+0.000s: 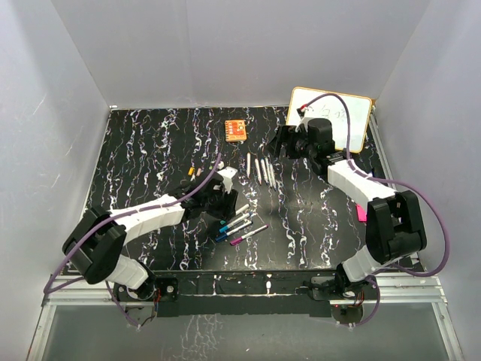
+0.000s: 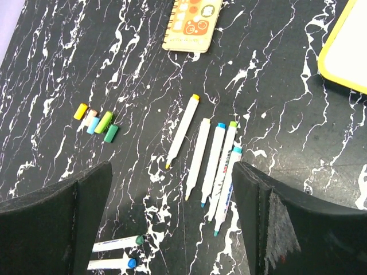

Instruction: Open the pen caps

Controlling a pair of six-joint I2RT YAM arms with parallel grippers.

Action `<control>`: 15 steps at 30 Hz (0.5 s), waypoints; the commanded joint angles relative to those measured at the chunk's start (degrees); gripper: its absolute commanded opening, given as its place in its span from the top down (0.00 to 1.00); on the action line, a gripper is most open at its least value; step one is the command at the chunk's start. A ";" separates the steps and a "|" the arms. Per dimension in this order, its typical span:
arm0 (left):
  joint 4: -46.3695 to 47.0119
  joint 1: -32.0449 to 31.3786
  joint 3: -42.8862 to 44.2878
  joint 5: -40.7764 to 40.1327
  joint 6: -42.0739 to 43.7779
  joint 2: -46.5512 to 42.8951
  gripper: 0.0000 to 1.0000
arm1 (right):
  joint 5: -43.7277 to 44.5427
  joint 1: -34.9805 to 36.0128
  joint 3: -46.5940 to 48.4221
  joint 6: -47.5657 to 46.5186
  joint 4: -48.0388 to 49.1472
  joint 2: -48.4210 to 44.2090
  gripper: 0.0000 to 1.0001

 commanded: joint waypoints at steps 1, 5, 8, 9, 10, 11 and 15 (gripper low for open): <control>-0.60 -0.54 1.15 -2.65 0.97 -0.02 0.52 | -1.35 -0.19 -0.86 -0.32 4.33 -2.73 0.16; -1.19 -1.23 1.32 -5.10 0.83 1.44 0.52 | -1.18 -0.16 -1.31 -0.20 4.41 -3.40 0.16; -2.28 -1.80 1.84 -7.01 0.36 2.49 0.52 | -0.96 -0.20 -1.49 -0.06 4.33 -3.67 0.16; -2.38 -2.00 1.97 -7.58 0.31 2.70 0.52 | -0.85 -0.22 -1.49 -0.06 4.25 -3.74 0.16; -2.49 -2.29 1.99 -8.17 0.25 2.91 0.52 | -0.75 -0.20 -1.57 -0.05 4.24 -3.78 0.16; -2.51 -2.56 1.96 -9.02 0.22 3.02 0.52 | -0.62 -0.24 -1.58 -0.06 4.24 -3.78 0.16; -2.57 -3.54 1.96 -11.22 0.29 3.34 0.52 | -0.64 -0.29 -1.75 -0.02 4.15 -3.96 0.15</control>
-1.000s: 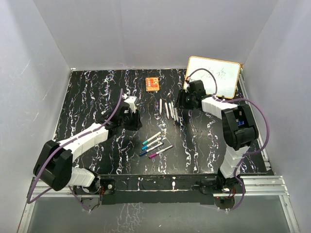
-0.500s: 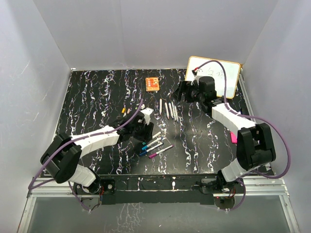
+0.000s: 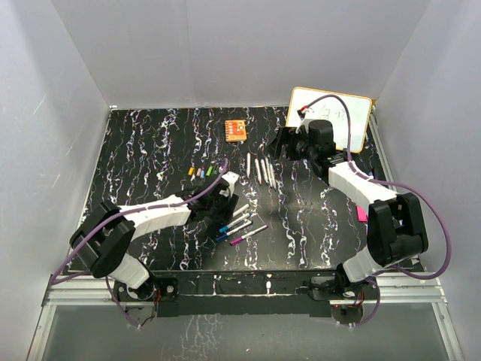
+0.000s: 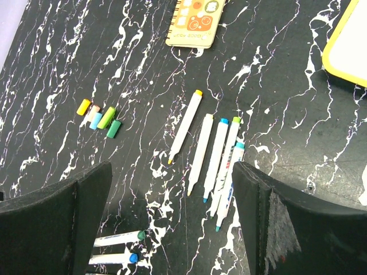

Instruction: Open the pen caps

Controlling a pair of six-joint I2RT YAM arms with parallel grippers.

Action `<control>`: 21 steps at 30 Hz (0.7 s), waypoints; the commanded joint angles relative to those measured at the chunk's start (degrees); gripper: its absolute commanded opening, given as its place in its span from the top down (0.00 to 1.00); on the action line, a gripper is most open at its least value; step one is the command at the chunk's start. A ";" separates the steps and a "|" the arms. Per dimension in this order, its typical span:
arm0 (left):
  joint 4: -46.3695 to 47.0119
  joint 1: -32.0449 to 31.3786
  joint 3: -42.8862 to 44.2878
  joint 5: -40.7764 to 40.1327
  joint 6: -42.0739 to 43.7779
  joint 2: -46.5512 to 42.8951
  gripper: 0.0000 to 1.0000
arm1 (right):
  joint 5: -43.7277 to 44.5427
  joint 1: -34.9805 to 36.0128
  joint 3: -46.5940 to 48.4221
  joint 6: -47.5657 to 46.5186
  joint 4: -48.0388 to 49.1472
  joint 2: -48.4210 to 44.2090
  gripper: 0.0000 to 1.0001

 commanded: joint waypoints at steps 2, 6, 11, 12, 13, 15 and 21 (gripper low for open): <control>-1.04 -1.43 1.91 -4.81 0.25 -0.10 0.52 | 0.20 -0.26 -0.12 0.01 3.69 -2.62 0.16; -1.62 -2.00 2.36 -6.54 0.23 1.21 0.52 | 0.22 -0.26 -0.22 0.06 3.69 -2.96 0.15; -1.94 -2.79 2.81 -7.93 0.22 3.00 0.52 | 0.47 -0.24 -0.27 0.01 3.60 -3.32 0.16; -1.93 -2.86 2.88 -8.05 0.20 3.23 0.52 | 0.43 -0.22 -0.29 0.02 3.60 -3.33 0.16; -1.92 -3.01 2.93 -8.26 0.21 3.50 0.52 | 0.44 -0.19 -0.29 0.07 3.53 -3.33 0.16; -1.92 -3.16 3.13 -8.83 0.20 4.19 0.52 | 0.42 -0.25 -0.31 0.04 3.47 -3.41 0.16; -3.25 -3.39 3.89 -10.81 -0.91 6.82 0.59 | 0.68 -0.26 -0.67 -0.03 3.43 -4.24 0.16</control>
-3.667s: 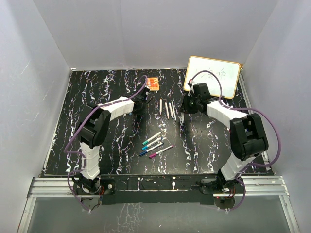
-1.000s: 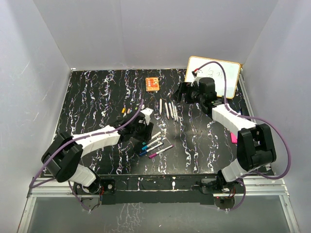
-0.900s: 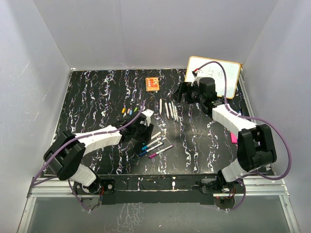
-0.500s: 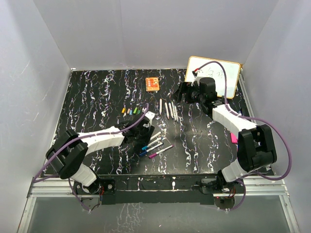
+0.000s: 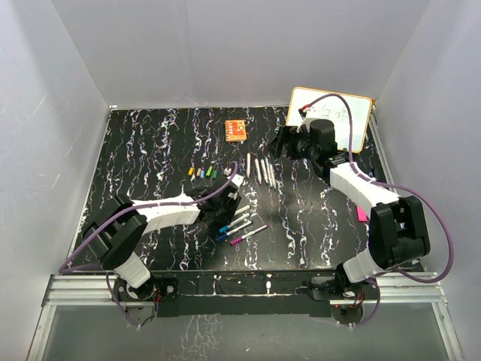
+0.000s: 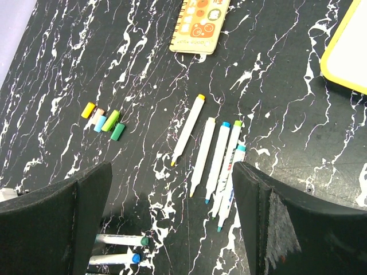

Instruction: Open the pen caps

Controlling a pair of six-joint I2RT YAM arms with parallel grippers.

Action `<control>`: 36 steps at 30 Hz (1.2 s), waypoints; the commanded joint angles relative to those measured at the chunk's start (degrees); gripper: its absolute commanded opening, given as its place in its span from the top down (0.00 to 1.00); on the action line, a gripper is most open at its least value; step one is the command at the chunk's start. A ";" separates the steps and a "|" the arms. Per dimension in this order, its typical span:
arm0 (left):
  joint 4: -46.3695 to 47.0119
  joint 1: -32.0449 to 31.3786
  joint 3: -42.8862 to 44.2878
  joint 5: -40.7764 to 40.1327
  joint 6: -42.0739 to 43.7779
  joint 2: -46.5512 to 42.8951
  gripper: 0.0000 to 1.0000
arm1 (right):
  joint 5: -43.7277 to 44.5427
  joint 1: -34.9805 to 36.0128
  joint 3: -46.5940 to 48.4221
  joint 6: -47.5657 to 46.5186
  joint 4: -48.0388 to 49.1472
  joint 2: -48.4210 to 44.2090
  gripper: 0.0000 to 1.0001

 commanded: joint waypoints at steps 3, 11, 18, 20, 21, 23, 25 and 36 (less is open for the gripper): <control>-3.44 -0.33 2.29 -3.46 -1.90 3.68 0.63 | 0.67 -0.24 -0.61 -0.05 3.45 -3.29 0.16; -5.09 -0.33 4.71 -4.70 -4.70 8.39 0.82 | 0.66 -0.28 -0.75 -0.14 3.36 -3.50 0.16; -5.47 -0.33 5.49 -4.76 -4.52 9.37 0.74 | 0.93 -0.27 -1.15 -0.39 3.10 -3.64 0.16; -5.93 -0.33 5.36 -4.68 -4.51 9.17 0.70 | 0.93 -0.25 -1.27 -0.37 3.14 -3.67 0.16; -6.17 -0.33 5.29 -4.64 -4.57 9.04 0.69 | 0.93 -0.25 -1.29 -0.42 3.10 -3.66 0.16; -6.68 -0.33 4.81 -4.61 -4.73 8.84 0.68 | 0.93 -0.30 -1.44 -0.43 3.18 -3.73 0.16; -7.05 -0.30 4.17 -4.45 -5.00 8.57 0.68 | 0.85 -0.31 -1.48 -0.31 3.27 -3.74 0.16; -5.71 -0.32 2.68 -2.09 -5.74 9.04 0.81 | 0.77 -0.32 -1.83 0.49 3.35 -4.06 0.19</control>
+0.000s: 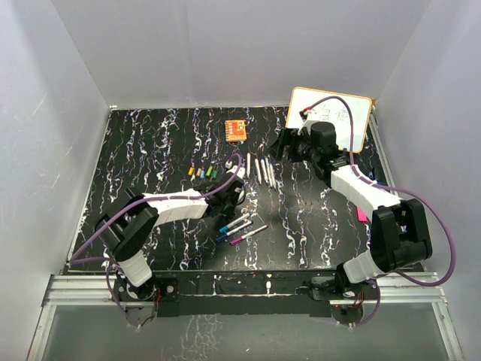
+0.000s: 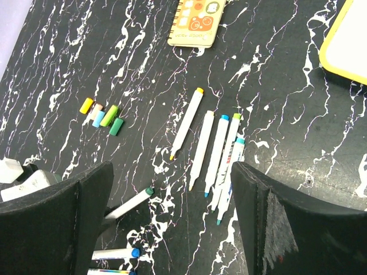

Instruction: Open the pen caps

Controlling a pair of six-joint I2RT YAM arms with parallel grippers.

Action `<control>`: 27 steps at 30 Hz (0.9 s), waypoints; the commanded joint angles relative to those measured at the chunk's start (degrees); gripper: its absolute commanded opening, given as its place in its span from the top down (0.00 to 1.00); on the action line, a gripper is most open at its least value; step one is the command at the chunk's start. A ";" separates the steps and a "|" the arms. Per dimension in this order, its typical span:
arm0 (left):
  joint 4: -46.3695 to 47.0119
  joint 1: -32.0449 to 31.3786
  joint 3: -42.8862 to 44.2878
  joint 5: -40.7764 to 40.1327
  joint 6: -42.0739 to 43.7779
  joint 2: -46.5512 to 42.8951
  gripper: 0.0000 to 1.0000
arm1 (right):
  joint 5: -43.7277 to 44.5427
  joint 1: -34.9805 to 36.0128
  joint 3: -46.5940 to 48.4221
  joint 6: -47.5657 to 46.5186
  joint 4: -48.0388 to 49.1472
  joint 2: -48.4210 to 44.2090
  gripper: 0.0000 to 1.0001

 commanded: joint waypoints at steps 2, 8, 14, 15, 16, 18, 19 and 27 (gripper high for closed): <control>-6.62 -0.28 -2.58 3.01 0.12 3.51 0.89 | 1.09 -0.36 -0.22 1.11 3.40 -2.58 0.21; -6.17 -0.29 -2.44 3.05 -0.16 3.66 1.00 | 2.21 -0.33 -0.78 3.00 3.27 -1.91 0.25; -5.19 -0.29 -1.34 0.56 -0.14 -1.78 1.00 | -5.49 -0.30 -0.92 4.42 3.53 0.21 0.25; -4.17 -0.22 -1.02 0.65 0.10 -3.49 1.00 | -6.57 -0.30 -1.09 4.67 3.62 0.42 0.25; -2.99 -0.17 -0.68 1.44 0.38 -4.73 1.00 | -7.43 -0.35 -1.46 4.91 3.97 0.49 0.25; -0.73 -0.08 -0.13 2.69 0.53 -6.91 1.00 | -8.08 -0.38 -2.45 5.35 4.55 0.30 0.25; 0.50 0.03 0.28 3.58 0.49 -7.71 1.00 | -8.37 -0.35 -3.09 5.53 5.01 0.06 0.25; 12.14 1.50 1.43 10.97 -3.74 -9.59 1.00 | -10.46 -0.32 -6.61 8.11 8.18 -1.34 0.25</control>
